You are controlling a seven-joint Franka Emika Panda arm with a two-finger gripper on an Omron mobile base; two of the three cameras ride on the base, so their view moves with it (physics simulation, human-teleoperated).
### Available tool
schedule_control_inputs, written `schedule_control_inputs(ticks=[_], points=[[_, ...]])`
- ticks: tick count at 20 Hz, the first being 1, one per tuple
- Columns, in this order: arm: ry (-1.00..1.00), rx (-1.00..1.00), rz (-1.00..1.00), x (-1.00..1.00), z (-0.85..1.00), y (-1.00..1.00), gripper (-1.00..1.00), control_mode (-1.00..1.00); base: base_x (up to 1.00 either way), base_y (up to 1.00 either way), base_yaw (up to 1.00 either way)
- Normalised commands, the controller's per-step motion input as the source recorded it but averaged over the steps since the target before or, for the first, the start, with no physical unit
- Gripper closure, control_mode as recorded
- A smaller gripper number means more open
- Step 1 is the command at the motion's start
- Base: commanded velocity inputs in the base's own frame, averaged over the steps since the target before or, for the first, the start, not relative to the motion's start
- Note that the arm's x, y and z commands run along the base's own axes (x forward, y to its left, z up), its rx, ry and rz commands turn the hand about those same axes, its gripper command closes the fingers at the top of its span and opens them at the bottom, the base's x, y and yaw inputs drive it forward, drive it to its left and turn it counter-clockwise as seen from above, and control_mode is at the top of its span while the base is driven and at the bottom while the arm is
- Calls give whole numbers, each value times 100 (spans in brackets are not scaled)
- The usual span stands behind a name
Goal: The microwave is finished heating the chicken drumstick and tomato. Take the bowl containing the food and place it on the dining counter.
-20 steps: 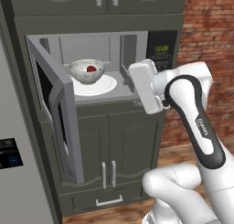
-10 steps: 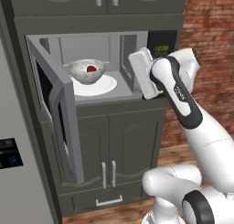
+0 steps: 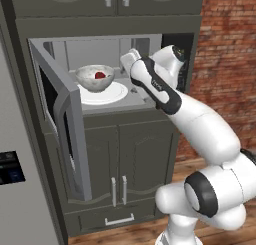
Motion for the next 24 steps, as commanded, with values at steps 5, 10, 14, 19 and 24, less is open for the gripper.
schedule_control_inputs(ticks=[5,10,14,19,24], points=[[1,-8,-7,94,-31,13,-100,-100,0,0,0],[3,-4,-6,80,-19,20,-100,-100,0,0,0],[6,-3,-5,65,-26,35,-100,-100,0,0,0],[4,0,-3,66,-15,33,-100,-100,0,0,0],[1,0,-3,62,0,24,-100,-100,0,0,0]])
